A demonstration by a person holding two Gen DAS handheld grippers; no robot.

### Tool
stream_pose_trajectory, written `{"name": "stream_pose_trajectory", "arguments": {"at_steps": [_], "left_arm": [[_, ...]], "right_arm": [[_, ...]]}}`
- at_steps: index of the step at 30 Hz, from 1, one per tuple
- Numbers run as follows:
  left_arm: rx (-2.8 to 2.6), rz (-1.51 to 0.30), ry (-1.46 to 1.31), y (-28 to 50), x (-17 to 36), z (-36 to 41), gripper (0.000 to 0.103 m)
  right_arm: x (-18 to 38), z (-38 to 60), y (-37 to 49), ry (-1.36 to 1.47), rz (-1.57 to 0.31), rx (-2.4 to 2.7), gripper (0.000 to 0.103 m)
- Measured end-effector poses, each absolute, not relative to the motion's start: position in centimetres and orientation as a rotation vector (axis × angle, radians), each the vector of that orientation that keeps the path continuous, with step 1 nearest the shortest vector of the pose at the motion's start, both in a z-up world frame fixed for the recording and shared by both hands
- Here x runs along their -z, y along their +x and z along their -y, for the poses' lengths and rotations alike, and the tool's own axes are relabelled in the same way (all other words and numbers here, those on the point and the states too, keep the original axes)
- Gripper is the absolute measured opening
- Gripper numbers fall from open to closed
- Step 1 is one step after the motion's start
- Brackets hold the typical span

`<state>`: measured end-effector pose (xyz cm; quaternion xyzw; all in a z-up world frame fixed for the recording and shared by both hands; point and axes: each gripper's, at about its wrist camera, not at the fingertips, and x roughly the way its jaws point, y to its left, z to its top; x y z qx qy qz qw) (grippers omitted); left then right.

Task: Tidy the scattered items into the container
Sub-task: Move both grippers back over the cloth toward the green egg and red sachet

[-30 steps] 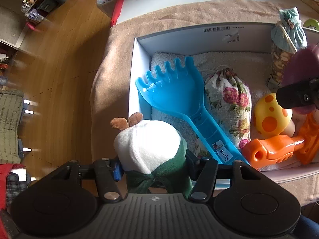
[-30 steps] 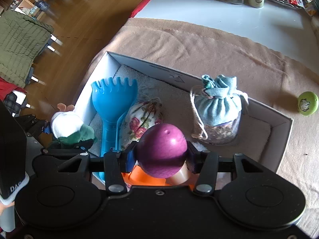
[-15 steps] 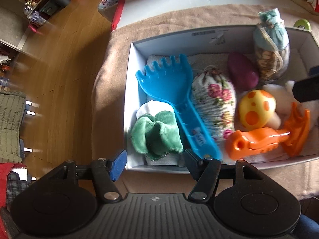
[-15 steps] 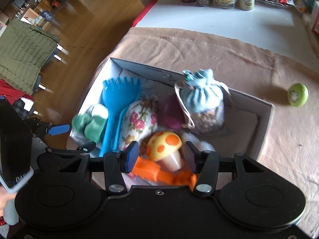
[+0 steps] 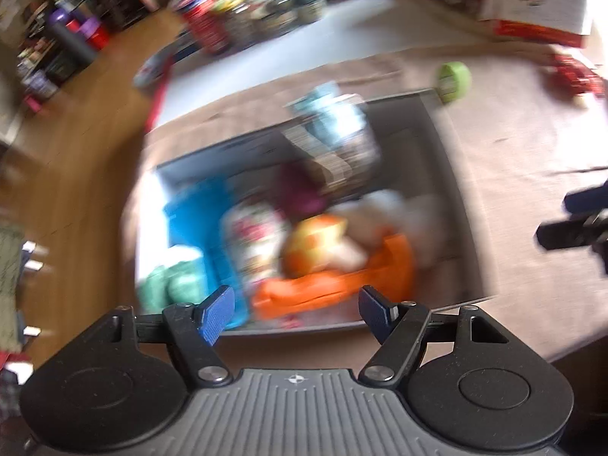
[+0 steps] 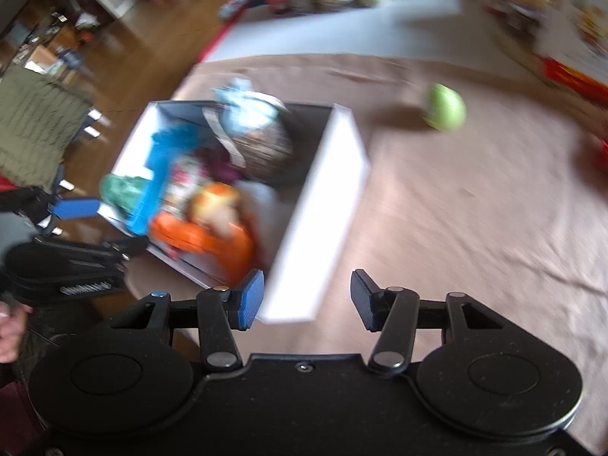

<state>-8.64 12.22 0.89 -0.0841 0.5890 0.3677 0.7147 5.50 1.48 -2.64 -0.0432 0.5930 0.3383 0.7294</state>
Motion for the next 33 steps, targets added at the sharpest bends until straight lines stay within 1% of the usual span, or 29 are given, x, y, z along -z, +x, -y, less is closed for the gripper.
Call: {"name": "stream_pose_trajectory", "arguments": {"at_steps": [7,13,17,22,33], "left_arm": [[-0.729,-1.254,-0.178,-0.2,1.0,-8.2,0.076],[-0.753,-1.223,-0.207,6.7,3.8,-8.0,0.077],[-0.789,-1.181,-0.206,9.9,5.0,-9.5,0.077],[-0.838,-1.142,-0.232,13.2,5.6,-13.2,0.077],[-0.85,-1.071,-0.351,18.0,8.8,-21.0,0.077]], "right_arm": [[6.6,8.4,7.5,-0.029,-1.37,-0.573,0.052],[8.9,14.7,9.5,0.049,-1.405,-0.469,0.052],[9.7,17.3,10.3,0.081,-1.407,-0.448,0.052],[10.6,19.3,11.7,0.129,-1.397,-0.437,0.052],[12.1,19.9,14.4,0.201,-1.39,-0.465,0.052]]}}
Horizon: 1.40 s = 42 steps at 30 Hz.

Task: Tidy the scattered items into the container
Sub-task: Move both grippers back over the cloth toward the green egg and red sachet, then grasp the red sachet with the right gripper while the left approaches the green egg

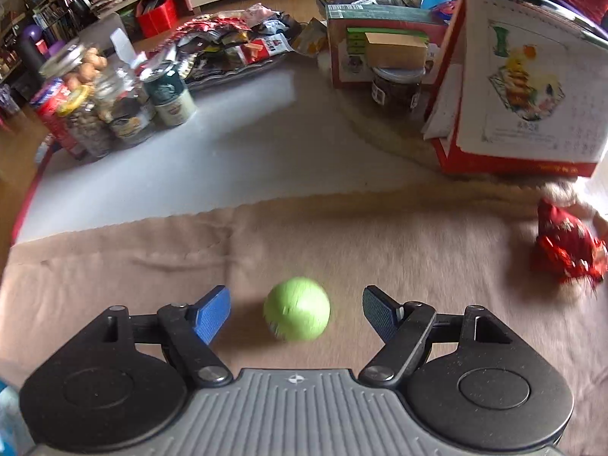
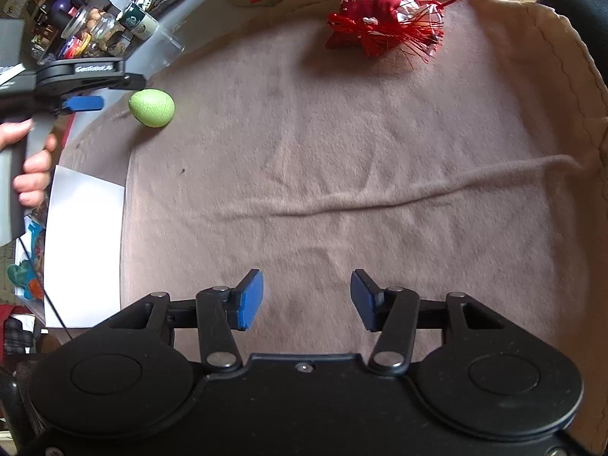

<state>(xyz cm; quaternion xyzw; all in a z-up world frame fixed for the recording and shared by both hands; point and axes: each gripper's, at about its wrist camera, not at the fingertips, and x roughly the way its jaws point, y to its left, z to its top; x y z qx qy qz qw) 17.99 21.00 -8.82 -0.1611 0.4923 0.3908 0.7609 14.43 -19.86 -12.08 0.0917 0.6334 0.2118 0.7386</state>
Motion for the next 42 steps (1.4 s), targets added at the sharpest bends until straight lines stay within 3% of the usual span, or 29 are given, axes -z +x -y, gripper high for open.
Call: {"name": "stream_pose_trajectory", "arguments": {"at_steps": [7,13,22,31,37,39,42], "left_arm": [[-0.759,-1.133,-0.439,18.3,12.5,-22.2,0.078],[-0.443,-1.144,-0.679,15.5,13.4,-17.9,0.076],[-0.715,-1.058,-0.748,14.2,13.2,-19.9,0.082],[-0.795,-1.122,-0.482,16.2,14.6,-21.6,0.082],[-0.812,-1.155,-0.301,17.0,15.6,-21.6,0.071],[-0.805,-1.143,-0.308,16.9,15.7,-22.1,0.052],[-0.788,-1.126,-0.411,16.8,15.7,-23.1,0.052]], "right_arm": [[12.4,19.3,15.0,0.191,-1.391,-0.485,0.052],[12.4,19.4,14.9,0.208,-1.384,-0.499,0.052],[12.0,20.2,16.7,0.187,-1.357,-0.434,0.052],[12.0,20.2,17.7,0.189,-1.354,-0.431,0.052],[12.7,19.8,17.5,0.187,-1.375,-0.442,0.052],[12.8,19.6,17.4,0.184,-1.378,-0.448,0.052],[13.0,19.8,17.5,0.185,-1.379,-0.442,0.052]]}}
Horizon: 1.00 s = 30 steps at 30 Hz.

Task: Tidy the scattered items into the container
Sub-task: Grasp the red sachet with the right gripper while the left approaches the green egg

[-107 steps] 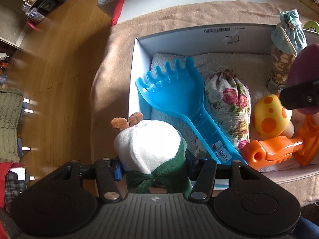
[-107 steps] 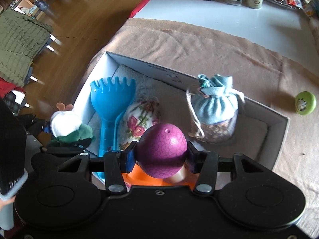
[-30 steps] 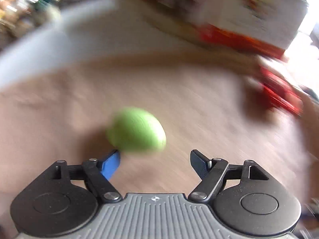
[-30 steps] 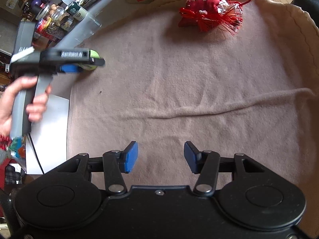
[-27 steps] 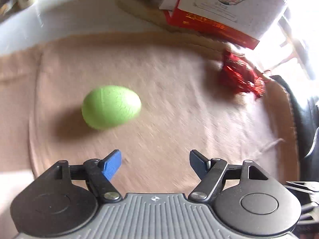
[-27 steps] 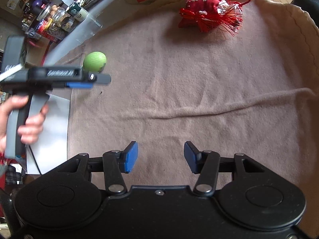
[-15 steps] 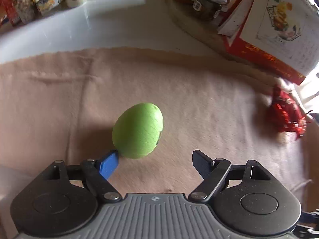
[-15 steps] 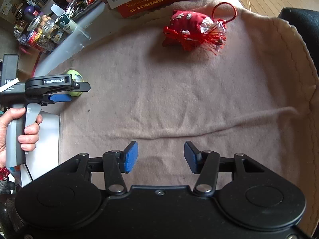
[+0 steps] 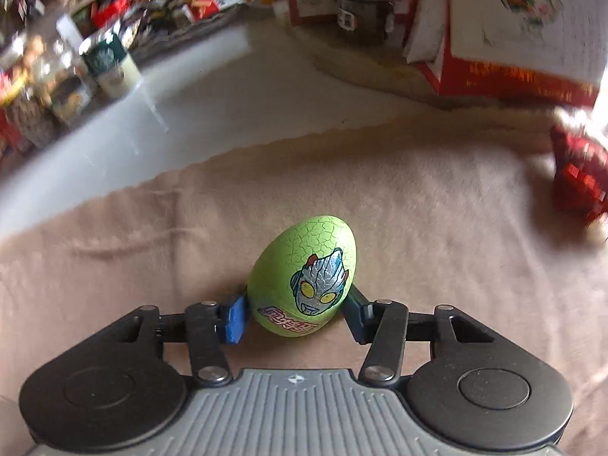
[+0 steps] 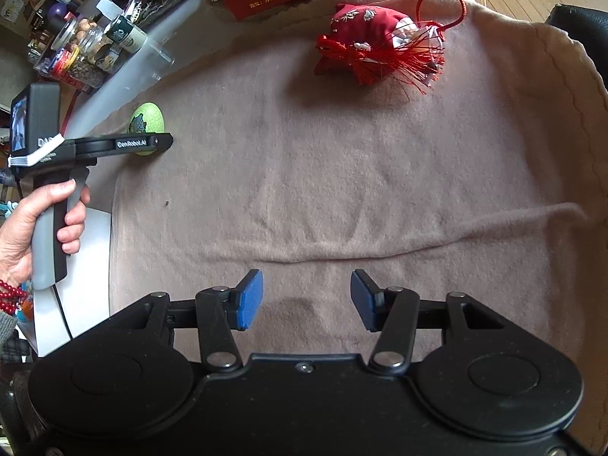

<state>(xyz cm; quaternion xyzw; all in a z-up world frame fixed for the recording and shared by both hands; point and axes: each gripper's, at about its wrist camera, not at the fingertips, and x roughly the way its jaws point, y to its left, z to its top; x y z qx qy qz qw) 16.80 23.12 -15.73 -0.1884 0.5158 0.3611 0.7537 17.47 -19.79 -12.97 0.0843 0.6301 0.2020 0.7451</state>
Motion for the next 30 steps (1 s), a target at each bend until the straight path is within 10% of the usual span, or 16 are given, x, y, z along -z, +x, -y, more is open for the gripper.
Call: {"name": "stream_pose_trajectory", "arguments": {"at_steps": [16,20,30], "left_arm": [[-0.543,-1.204,-0.703,16.3,15.5,-12.0,0.052],[-0.523,-1.228,-0.655,16.4,15.7,-9.1,0.052],[-0.514,-1.232,-0.646,16.7,15.9,-8.1,0.062]], "right_arm": [[9.7,20.6,25.1,0.147,-1.196,-0.34,0.053],[8.9,18.8,28.4,0.053,-1.142,-0.339,0.072],[14.3,15.4,33.2,-0.12,-1.222,-0.266,0.076]]}}
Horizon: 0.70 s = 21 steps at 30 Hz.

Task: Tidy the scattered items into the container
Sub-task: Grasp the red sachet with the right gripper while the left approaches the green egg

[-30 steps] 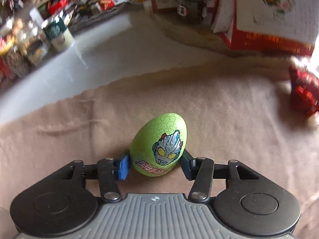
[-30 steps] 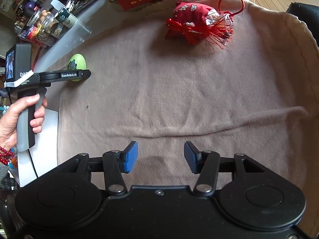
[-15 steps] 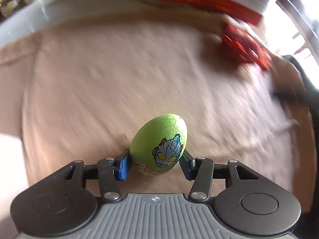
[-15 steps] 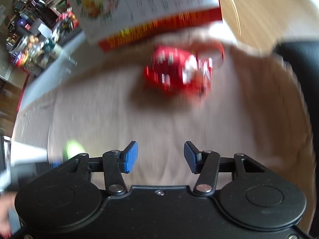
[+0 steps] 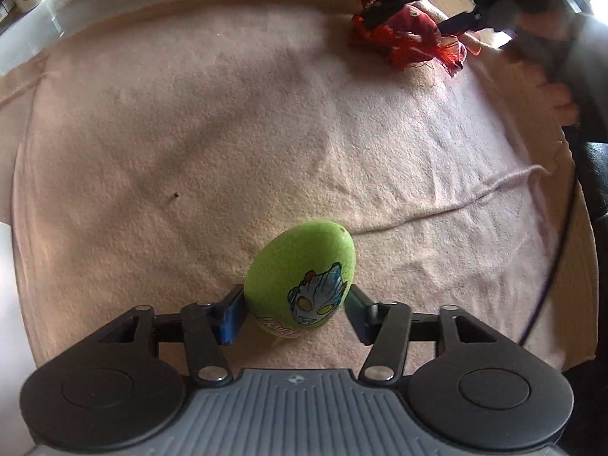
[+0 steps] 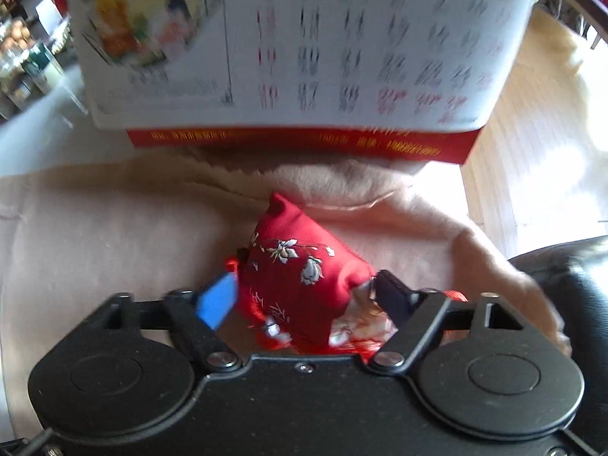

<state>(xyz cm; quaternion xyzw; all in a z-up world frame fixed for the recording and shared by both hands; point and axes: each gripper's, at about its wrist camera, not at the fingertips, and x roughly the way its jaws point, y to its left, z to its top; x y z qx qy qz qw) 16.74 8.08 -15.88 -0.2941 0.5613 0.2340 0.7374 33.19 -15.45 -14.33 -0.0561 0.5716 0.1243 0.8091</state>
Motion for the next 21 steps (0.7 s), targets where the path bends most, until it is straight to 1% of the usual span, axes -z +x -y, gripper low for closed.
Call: {"name": "stream_pose_trajectory", "arguments": {"at_steps": [1,2,5,10,12,19,21], "left_arm": [[-0.509,-1.232,-0.647,16.8,15.8,-8.1,0.063],[-0.504,-1.232,-0.648,16.7,15.7,-8.1,0.066],[-0.495,-1.238,-0.638,16.5,15.5,-7.9,0.07],[-0.491,-1.227,-0.578,15.9,15.0,-7.3,0.074],[-0.486,-1.215,-0.527,15.6,14.7,-6.9,0.078],[-0.515,-1.223,-0.318,15.9,15.3,-5.7,0.078],[-0.514,-1.236,-0.312,16.2,16.0,-5.7,0.075]], "right_arm": [[14.6,15.7,33.1,-0.077,-1.236,-0.27,0.071],[14.6,16.1,32.9,-0.04,-1.252,-0.262,0.062],[14.0,17.2,31.5,0.013,-1.274,-0.269,0.056],[13.2,20.8,26.1,0.116,-1.349,-0.303,0.056],[13.0,22.4,23.1,0.138,-1.372,-0.319,0.056],[13.2,26.2,14.7,0.302,-1.427,-0.349,0.057],[13.1,26.3,13.9,0.326,-1.417,-0.348,0.057]]}}
